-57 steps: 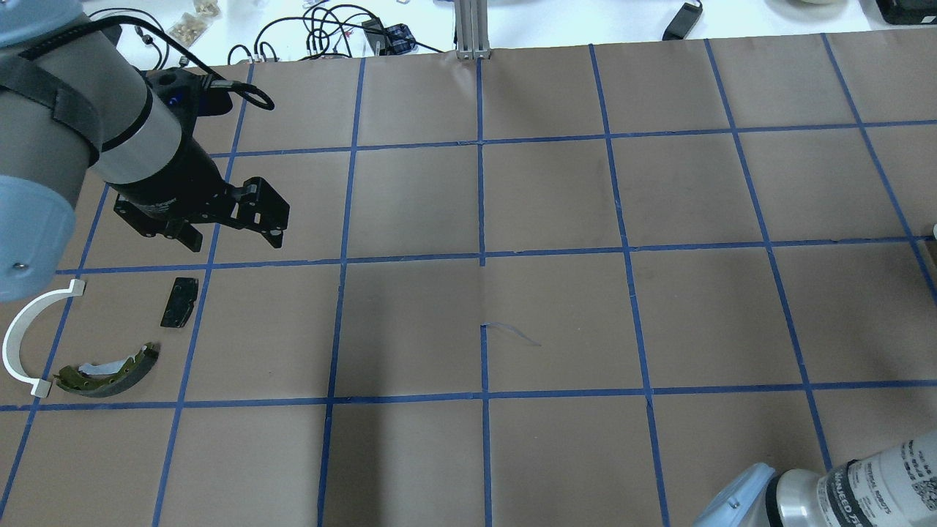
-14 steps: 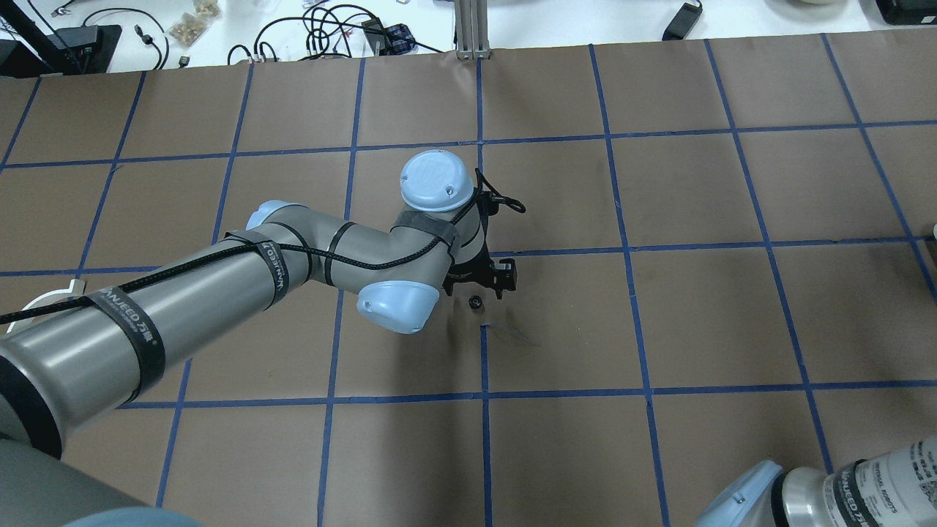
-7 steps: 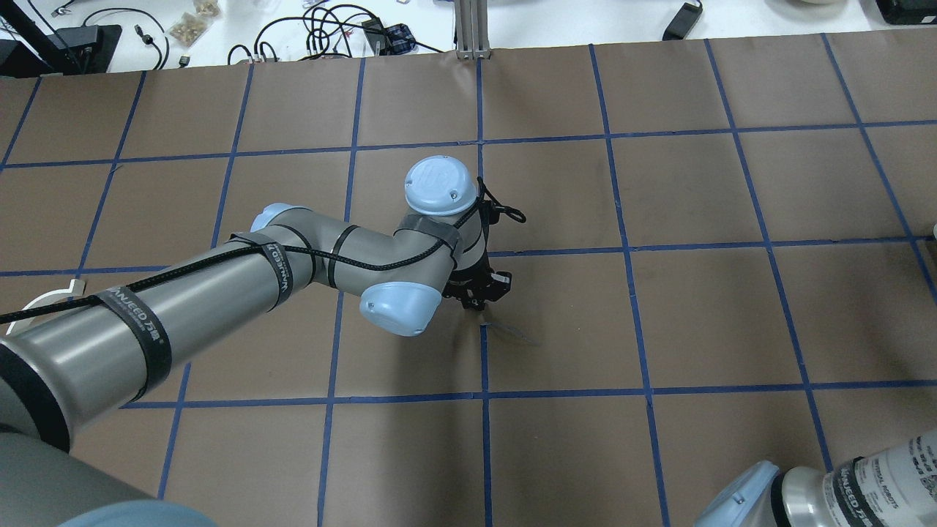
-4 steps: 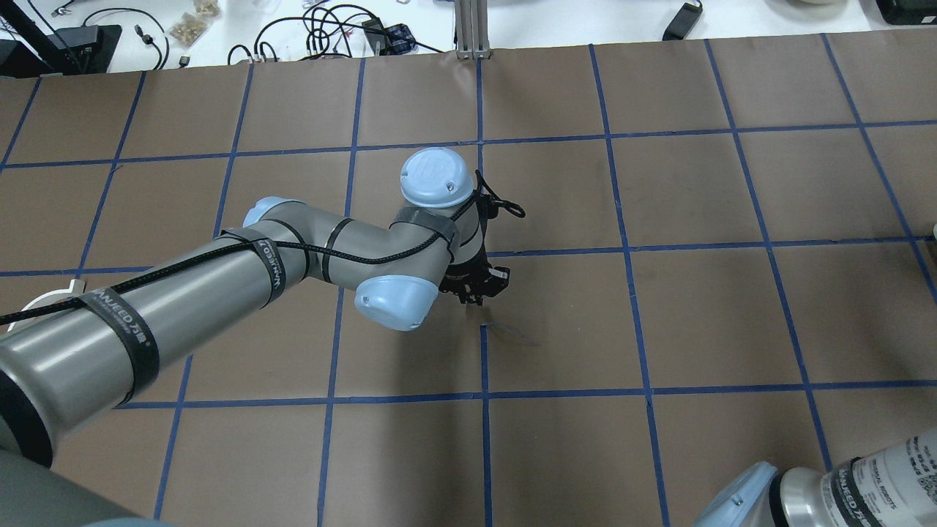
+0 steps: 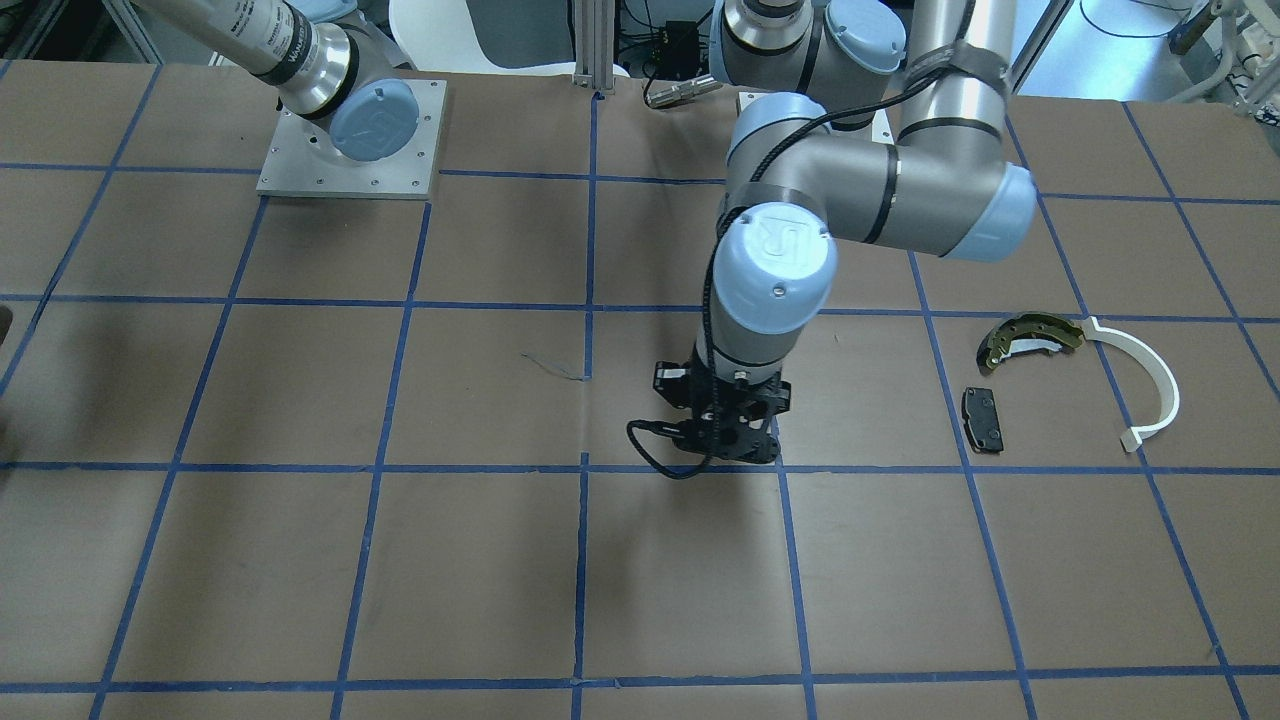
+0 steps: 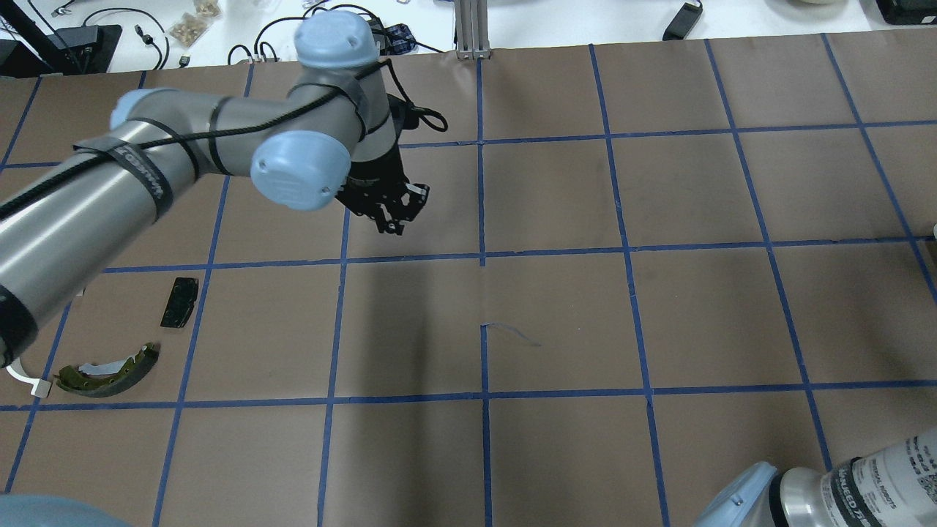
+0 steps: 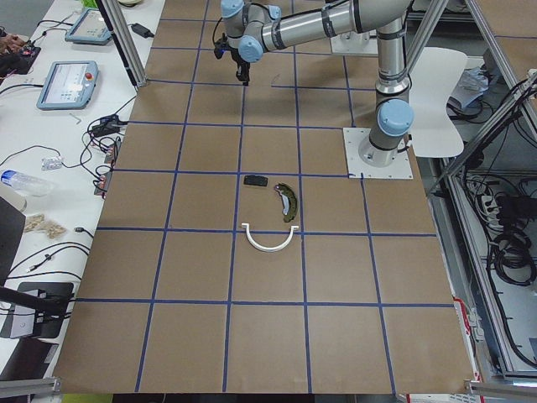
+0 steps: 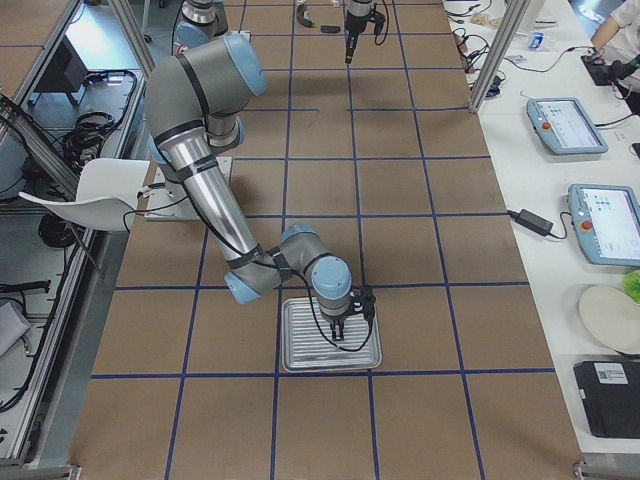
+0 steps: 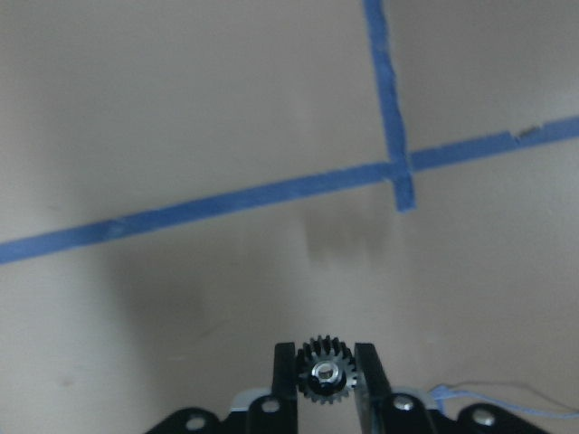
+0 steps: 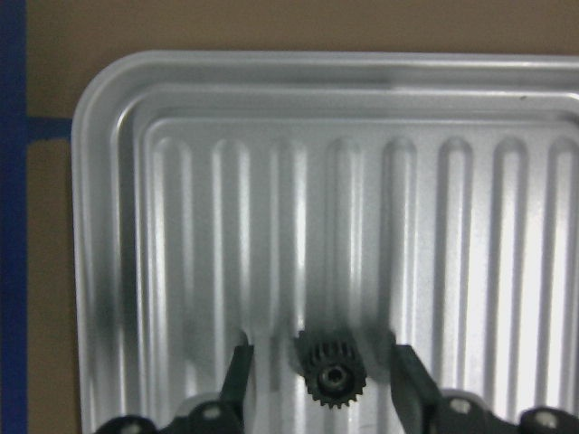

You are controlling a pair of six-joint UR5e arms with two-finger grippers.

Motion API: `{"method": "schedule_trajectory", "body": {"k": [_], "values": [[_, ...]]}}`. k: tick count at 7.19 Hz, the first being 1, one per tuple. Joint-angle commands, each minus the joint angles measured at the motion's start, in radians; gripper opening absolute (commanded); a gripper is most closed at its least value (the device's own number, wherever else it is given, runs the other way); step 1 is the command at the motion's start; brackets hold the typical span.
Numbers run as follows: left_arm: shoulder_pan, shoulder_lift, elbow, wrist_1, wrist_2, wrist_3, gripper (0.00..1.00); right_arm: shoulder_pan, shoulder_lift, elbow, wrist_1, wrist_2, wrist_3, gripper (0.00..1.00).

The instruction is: Place bearing gear from tray to pile

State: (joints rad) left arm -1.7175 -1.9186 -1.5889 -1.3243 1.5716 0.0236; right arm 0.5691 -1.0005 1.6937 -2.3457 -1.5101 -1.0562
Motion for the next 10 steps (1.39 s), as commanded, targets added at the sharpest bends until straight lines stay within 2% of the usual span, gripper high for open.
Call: {"method": "schedule_trajectory", "body": {"k": [1, 2, 3, 5, 7, 9, 10], "values": [[0.167, 0.039, 0.031, -0.081, 0.031, 0.135, 0.0, 0.0, -0.003, -0.002, 0.0, -0.016, 0.002, 0.07], [0.232, 0.049, 0.026, -0.081, 0.077, 0.207, 0.0, 0.0, -0.004, -0.002, 0.005, -0.031, 0.011, 0.04], [0.298, 0.053, 0.024, -0.082, 0.08, 0.263, 0.0, 0.005, -0.026, -0.002, 0.012, -0.048, 0.015, 0.05], [0.448, 0.056, -0.006, -0.078, 0.094, 0.495, 0.0, 0.122, -0.169, 0.003, 0.13, -0.052, 0.062, 0.05], [0.571, 0.066, -0.046, -0.069, 0.093, 0.597, 0.0, 0.3, -0.333, 0.006, 0.376, -0.053, 0.32, 0.08], [0.694, 0.058, -0.084, -0.024, 0.09, 0.703, 0.0, 0.533, -0.389, 0.001, 0.501, -0.053, 0.566, 0.12], [0.726, 0.053, -0.13, 0.053, 0.09, 0.755, 0.0, 0.655, -0.389, 0.001, 0.581, -0.047, 0.776, 0.12]]}}
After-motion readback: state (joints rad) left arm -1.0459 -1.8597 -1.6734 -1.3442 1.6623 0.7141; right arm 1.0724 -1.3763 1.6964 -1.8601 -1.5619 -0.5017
